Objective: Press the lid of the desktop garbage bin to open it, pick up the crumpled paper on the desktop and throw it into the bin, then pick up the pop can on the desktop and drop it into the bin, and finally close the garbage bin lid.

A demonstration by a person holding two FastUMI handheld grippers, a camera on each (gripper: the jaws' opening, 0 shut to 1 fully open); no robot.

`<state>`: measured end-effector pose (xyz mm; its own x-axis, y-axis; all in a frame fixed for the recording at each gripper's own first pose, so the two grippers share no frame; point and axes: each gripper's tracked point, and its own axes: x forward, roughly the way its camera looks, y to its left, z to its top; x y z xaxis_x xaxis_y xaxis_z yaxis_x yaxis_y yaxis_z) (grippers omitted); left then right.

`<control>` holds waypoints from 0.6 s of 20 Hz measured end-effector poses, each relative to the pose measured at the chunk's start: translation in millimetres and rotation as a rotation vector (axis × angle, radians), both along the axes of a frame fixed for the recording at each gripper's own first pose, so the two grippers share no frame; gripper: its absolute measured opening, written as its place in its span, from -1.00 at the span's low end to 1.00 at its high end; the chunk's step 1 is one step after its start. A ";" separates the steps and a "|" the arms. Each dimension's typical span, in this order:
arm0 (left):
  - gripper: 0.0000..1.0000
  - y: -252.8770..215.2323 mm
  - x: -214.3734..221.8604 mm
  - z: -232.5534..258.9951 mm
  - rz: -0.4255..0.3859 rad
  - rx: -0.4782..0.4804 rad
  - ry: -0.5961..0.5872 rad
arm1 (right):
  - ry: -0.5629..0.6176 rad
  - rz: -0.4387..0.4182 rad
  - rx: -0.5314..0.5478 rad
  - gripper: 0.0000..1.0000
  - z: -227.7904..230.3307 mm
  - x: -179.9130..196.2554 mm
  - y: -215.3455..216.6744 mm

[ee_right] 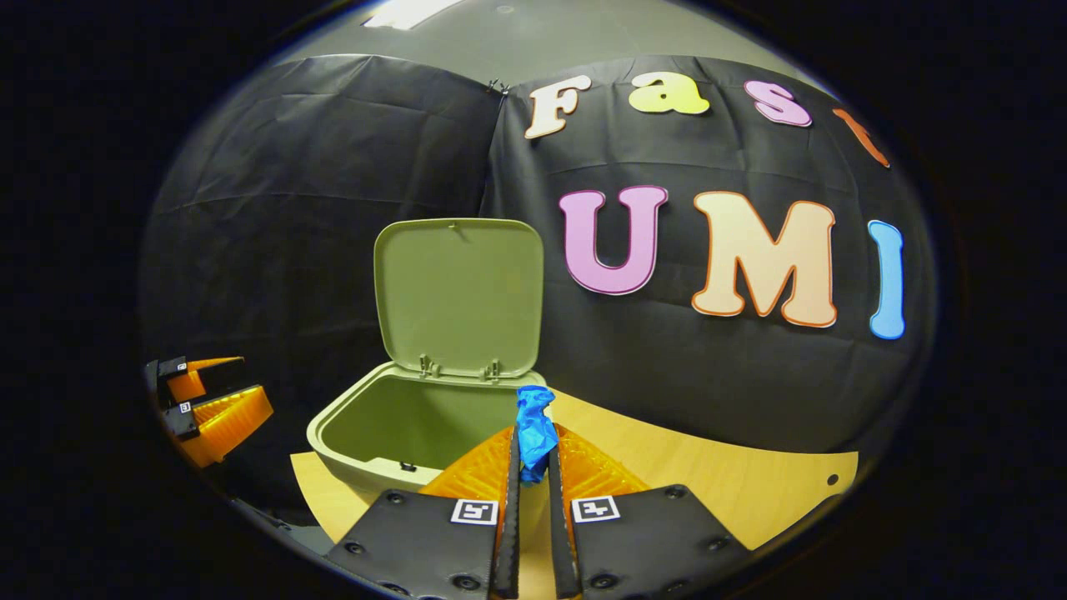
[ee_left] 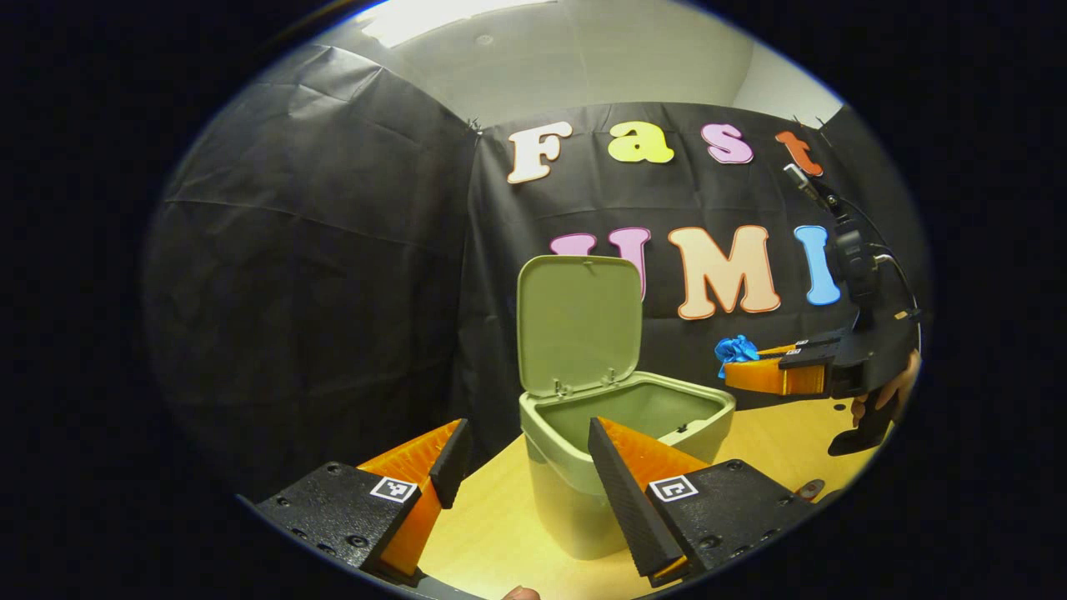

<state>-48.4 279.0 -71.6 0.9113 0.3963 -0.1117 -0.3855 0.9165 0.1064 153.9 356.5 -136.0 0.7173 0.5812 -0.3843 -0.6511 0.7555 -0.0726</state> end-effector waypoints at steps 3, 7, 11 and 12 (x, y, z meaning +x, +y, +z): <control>0.70 10.2 -9.7 -0.4 0.021 0.002 0.009 | 0.008 0.028 -0.004 -0.63 -8.5 -2.0 21.4; 0.70 7.6 -14.1 3.7 0.011 0.009 -0.007 | 0.015 0.031 -0.004 0.35 -14.5 -3.9 26.1; 0.70 -19.2 -1.3 4.3 -0.039 0.007 -0.014 | -0.052 -0.008 0.034 0.97 7.8 -7.8 -3.0; 0.70 -28.9 2.1 4.5 -0.058 0.003 -0.022 | -0.073 -0.027 0.038 0.97 14.4 -7.2 -16.6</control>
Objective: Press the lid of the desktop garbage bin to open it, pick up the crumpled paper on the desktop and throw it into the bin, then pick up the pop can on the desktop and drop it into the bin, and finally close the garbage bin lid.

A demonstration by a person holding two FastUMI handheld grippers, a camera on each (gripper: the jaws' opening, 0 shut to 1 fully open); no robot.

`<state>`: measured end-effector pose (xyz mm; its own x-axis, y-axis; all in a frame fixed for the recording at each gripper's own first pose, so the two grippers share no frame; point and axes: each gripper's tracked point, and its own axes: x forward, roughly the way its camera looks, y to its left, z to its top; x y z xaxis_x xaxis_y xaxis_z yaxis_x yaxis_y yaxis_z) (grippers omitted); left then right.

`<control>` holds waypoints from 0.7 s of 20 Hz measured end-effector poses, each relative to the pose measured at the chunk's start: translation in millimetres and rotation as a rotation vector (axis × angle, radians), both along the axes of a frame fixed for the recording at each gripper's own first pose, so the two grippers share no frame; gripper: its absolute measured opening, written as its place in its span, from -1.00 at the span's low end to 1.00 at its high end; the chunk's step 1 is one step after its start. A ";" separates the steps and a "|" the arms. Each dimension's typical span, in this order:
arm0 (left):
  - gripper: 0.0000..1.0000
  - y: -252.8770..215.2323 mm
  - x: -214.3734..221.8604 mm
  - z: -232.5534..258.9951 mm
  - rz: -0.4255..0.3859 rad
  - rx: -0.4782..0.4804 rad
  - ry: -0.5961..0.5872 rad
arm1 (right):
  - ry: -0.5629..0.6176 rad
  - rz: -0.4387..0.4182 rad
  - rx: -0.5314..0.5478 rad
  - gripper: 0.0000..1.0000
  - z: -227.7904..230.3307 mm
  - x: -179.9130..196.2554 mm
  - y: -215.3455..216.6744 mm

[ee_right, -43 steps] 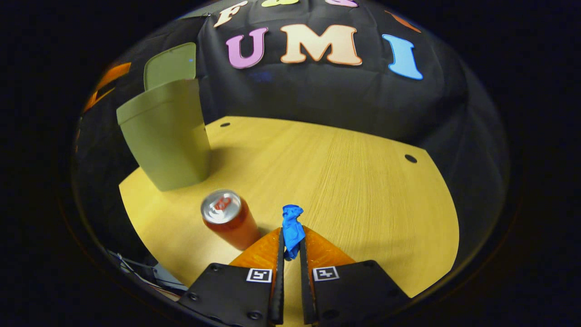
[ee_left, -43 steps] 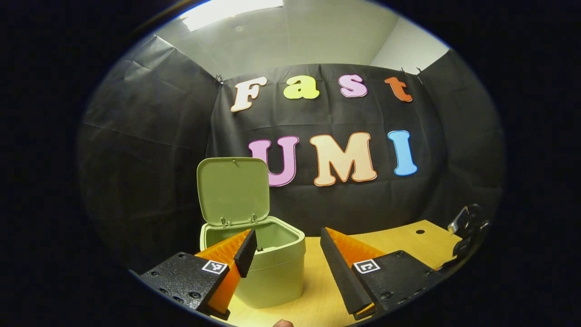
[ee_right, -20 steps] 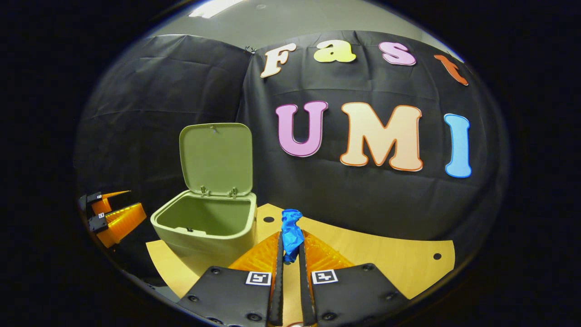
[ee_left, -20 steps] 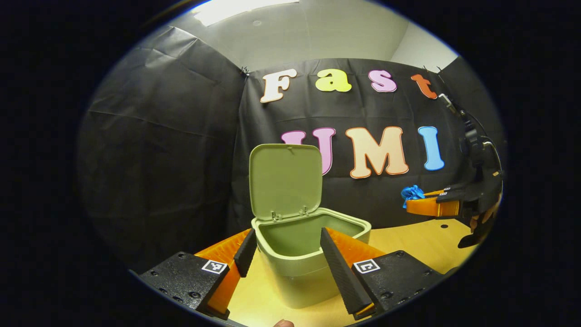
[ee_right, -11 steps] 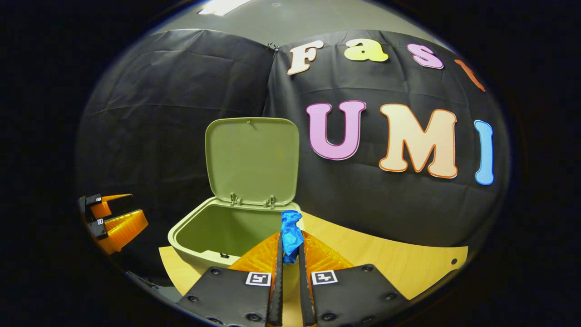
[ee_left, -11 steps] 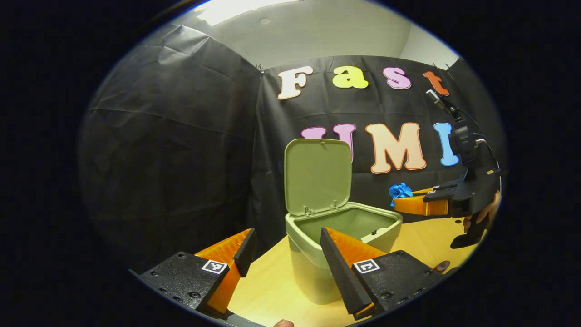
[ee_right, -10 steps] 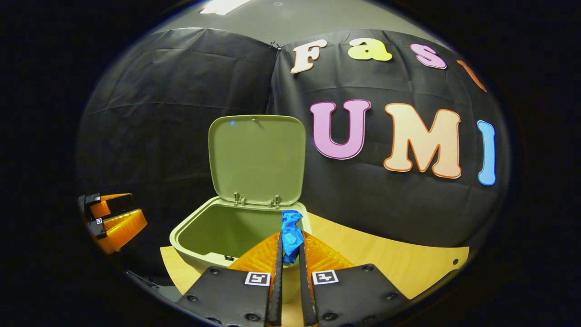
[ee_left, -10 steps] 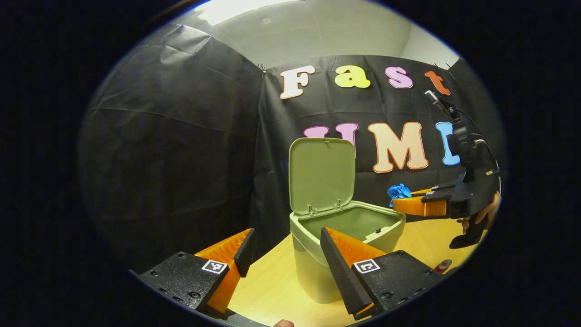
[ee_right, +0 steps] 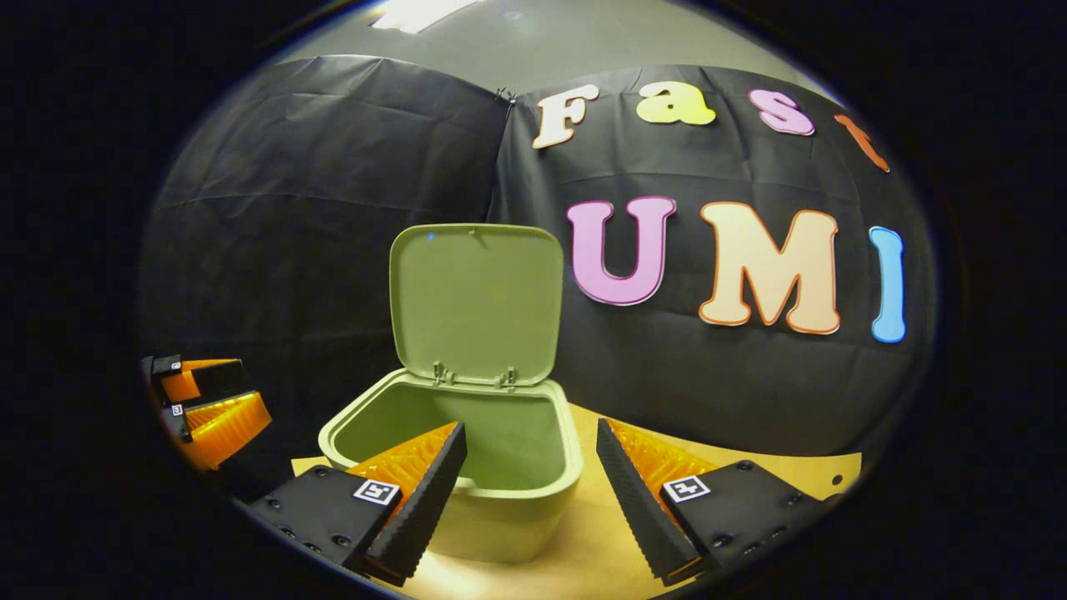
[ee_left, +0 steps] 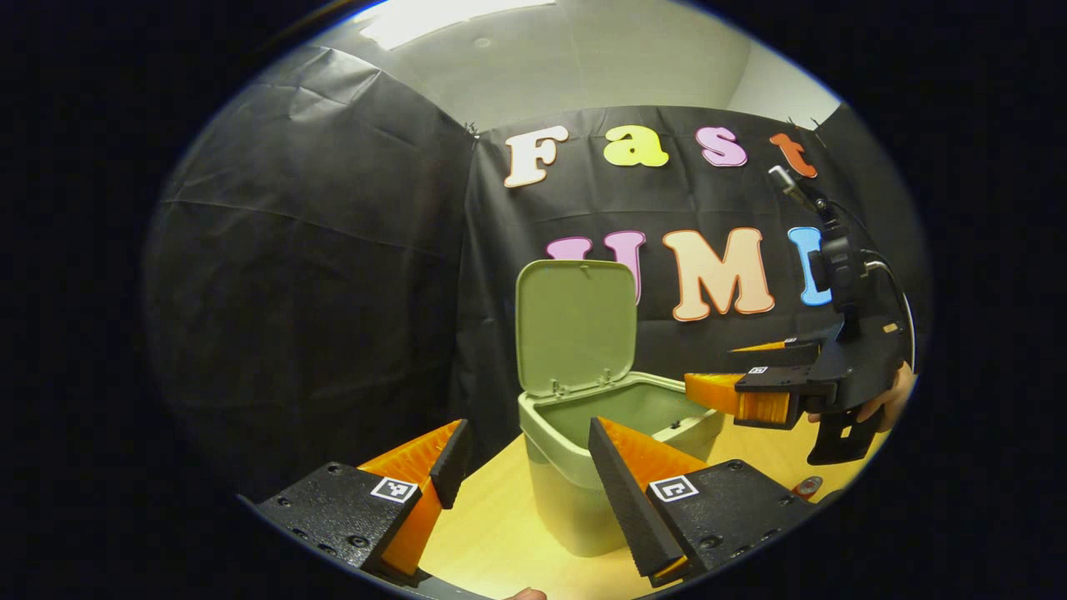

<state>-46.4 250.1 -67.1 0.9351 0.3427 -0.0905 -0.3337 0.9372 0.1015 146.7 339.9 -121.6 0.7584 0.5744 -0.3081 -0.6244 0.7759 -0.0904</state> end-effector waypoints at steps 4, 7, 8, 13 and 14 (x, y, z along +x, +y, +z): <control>0.70 -44.9 19.0 1.7 -0.081 -0.008 -0.008 | -0.039 -0.092 0.026 0.93 21.5 4.0 -63.8; 0.70 -82.0 33.3 4.0 -0.145 -0.007 -0.014 | -0.045 -0.168 0.047 0.96 32.9 5.4 -117.3; 0.70 -94.0 38.5 1.9 -0.165 -0.011 -0.014 | -0.042 -0.191 0.045 0.96 33.5 5.1 -134.3; 0.70 -161.7 59.8 -2.6 -0.279 -0.046 -0.008 | -0.037 -0.310 0.030 0.96 36.4 -1.8 -220.1; 0.70 -176.4 64.9 -4.8 -0.306 -0.047 -0.002 | -0.036 -0.329 0.024 0.96 36.2 -3.6 -234.8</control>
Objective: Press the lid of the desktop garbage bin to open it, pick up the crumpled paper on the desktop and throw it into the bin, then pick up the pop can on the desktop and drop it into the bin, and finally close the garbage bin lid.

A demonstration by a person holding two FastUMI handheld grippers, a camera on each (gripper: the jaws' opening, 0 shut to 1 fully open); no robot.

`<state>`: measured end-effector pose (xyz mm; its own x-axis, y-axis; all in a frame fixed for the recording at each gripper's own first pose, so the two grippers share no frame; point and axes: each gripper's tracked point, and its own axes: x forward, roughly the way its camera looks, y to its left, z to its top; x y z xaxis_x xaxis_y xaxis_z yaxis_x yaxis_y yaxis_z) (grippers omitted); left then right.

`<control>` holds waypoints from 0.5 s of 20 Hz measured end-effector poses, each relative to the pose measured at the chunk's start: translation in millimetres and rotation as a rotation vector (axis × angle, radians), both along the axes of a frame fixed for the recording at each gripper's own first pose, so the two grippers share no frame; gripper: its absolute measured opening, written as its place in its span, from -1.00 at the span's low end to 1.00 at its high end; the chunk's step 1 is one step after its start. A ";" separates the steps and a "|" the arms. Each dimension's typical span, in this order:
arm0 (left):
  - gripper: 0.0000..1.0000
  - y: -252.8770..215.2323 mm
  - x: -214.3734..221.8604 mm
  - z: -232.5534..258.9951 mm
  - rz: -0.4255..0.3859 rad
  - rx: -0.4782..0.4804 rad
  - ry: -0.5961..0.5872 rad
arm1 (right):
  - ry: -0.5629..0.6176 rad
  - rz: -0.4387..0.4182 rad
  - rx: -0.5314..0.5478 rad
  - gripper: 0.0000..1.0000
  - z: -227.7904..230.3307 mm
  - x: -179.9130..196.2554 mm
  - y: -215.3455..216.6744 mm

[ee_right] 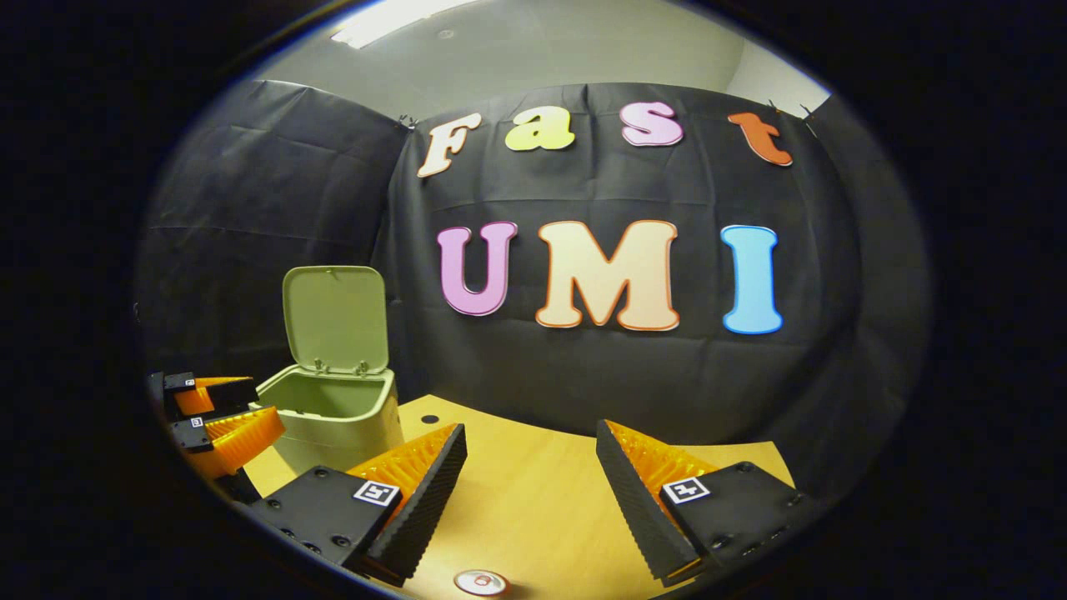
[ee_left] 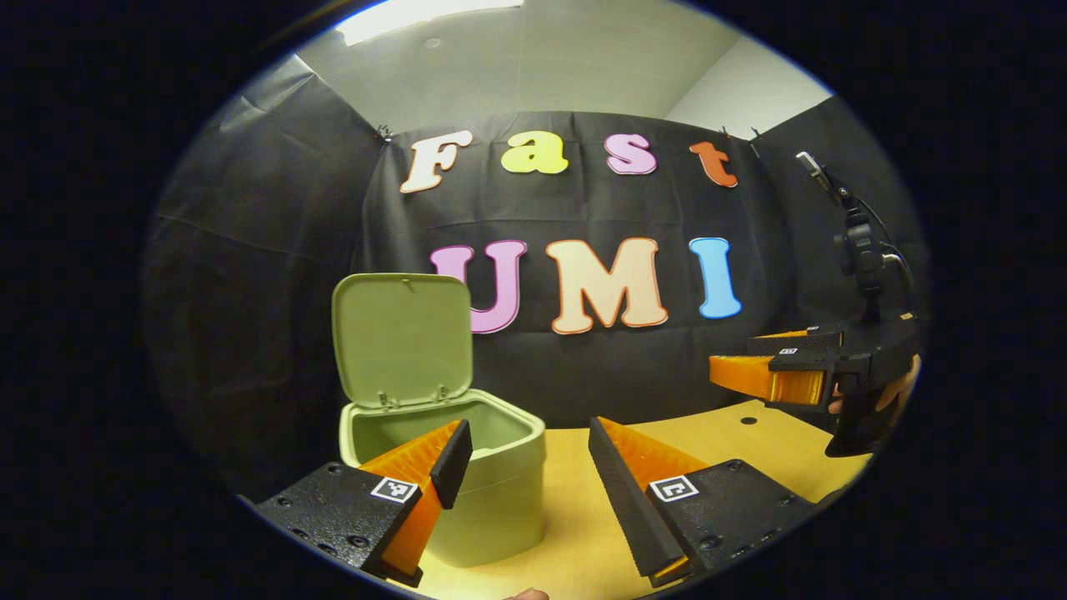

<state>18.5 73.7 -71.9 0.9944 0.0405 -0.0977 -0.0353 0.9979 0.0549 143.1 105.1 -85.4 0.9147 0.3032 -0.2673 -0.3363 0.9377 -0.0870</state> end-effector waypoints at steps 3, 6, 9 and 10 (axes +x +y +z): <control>0.71 -43.4 10.4 -10.8 -0.091 -0.016 0.024 | 0.003 -0.058 -0.019 1.00 -0.4 -7.3 -41.1; 0.71 -90.7 15.0 -35.8 -0.193 -0.055 0.085 | 0.007 -0.113 -0.032 0.97 -0.8 -16.9 -79.4; 0.71 -123.0 15.2 -64.3 -0.253 -0.084 0.144 | 0.020 -0.162 -0.049 0.97 -4.9 -26.8 -111.7; 0.71 -131.1 16.0 -73.4 -0.267 -0.089 0.163 | 0.028 -0.176 -0.053 0.96 -7.3 -30.6 -122.0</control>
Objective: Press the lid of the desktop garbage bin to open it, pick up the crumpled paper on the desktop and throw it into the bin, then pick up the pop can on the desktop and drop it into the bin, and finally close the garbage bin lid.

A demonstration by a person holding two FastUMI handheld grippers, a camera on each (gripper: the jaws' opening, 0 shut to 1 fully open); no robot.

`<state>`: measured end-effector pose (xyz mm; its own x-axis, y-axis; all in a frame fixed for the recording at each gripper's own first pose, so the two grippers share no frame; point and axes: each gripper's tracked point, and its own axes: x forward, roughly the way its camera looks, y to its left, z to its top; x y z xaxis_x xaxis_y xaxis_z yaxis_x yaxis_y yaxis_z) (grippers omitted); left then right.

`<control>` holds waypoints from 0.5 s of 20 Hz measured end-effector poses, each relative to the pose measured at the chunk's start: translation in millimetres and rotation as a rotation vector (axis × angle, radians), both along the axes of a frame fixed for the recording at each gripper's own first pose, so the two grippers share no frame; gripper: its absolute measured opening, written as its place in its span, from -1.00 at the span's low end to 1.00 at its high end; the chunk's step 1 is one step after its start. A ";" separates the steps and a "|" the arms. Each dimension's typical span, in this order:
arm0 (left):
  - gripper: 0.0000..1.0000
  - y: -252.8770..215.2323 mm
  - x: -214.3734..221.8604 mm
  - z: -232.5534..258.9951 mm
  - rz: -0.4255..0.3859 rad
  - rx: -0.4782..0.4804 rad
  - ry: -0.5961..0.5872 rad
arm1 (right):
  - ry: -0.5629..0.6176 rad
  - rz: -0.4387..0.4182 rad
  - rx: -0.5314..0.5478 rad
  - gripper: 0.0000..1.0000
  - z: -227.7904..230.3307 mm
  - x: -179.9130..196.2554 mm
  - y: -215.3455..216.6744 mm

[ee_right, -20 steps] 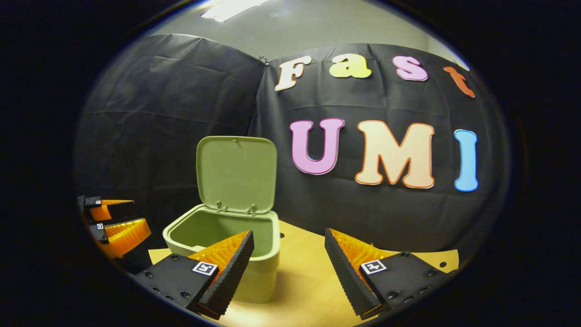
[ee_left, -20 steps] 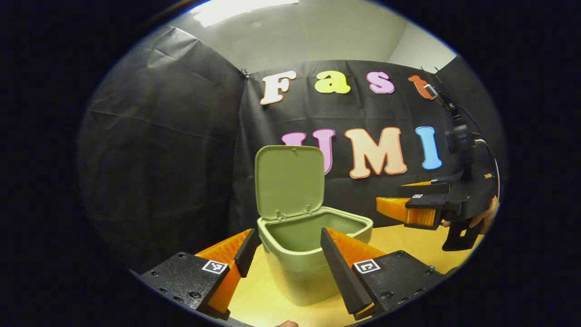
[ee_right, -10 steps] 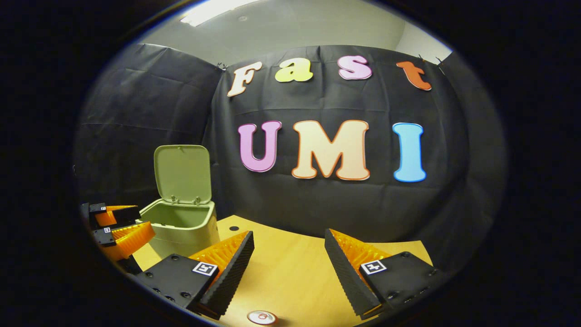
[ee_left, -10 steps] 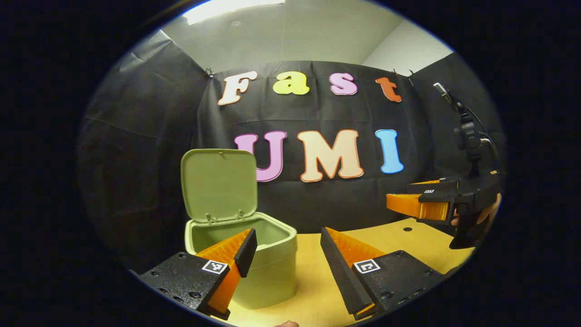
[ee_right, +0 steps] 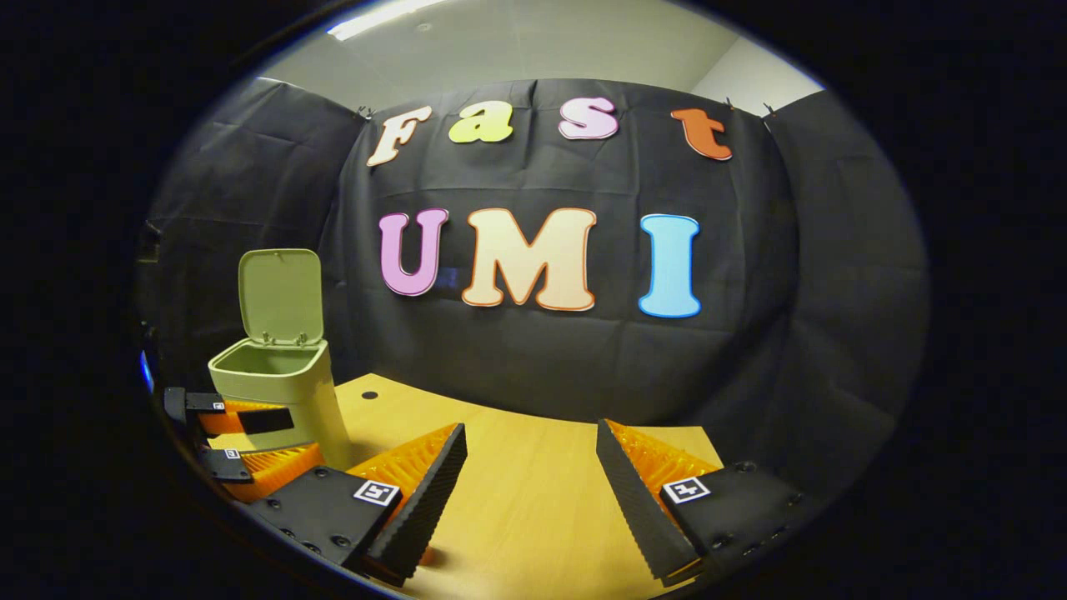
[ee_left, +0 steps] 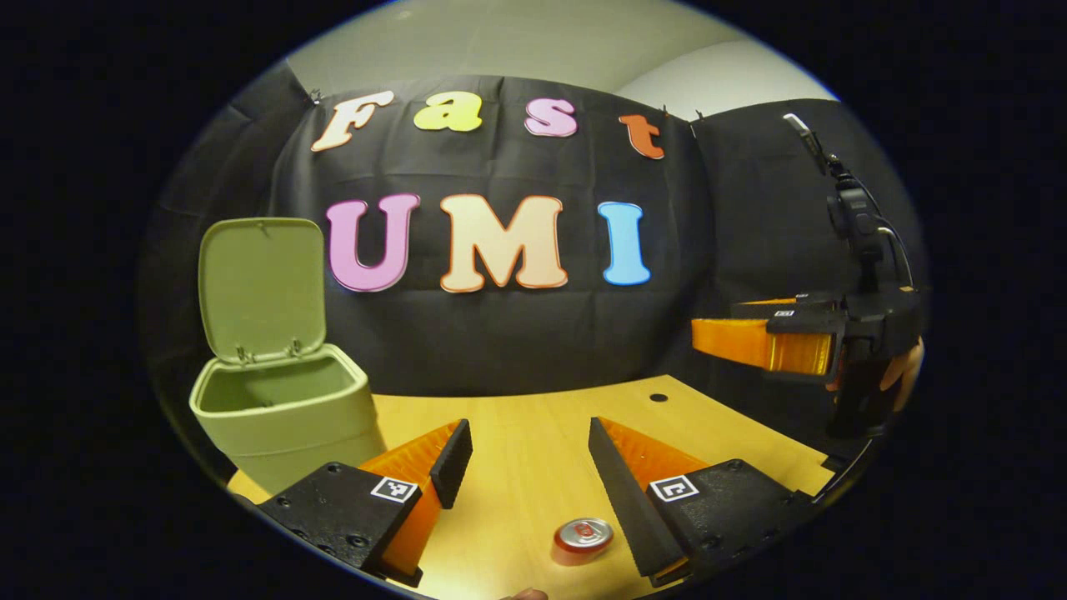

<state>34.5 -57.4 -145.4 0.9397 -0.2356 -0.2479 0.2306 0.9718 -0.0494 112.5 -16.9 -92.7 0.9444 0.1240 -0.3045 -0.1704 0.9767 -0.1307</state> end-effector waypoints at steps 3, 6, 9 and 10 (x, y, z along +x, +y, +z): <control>0.72 -20.0 0.9 -33.9 -0.029 0.003 0.063 | 0.033 -0.046 -0.018 0.96 -10.8 -11.3 -30.6; 0.72 -38.9 -0.7 -62.9 -0.052 -0.010 0.111 | 0.073 -0.082 -0.021 0.96 -22.4 -25.6 -58.4; 0.72 -49.2 -3.0 -94.1 -0.044 -0.008 0.170 | 0.103 -0.121 -0.025 0.97 -29.6 -38.1 -85.1; 0.72 -51.1 -3.8 -104.8 -0.038 -0.003 0.186 | 0.107 -0.133 -0.030 0.97 -29.9 -41.4 -93.0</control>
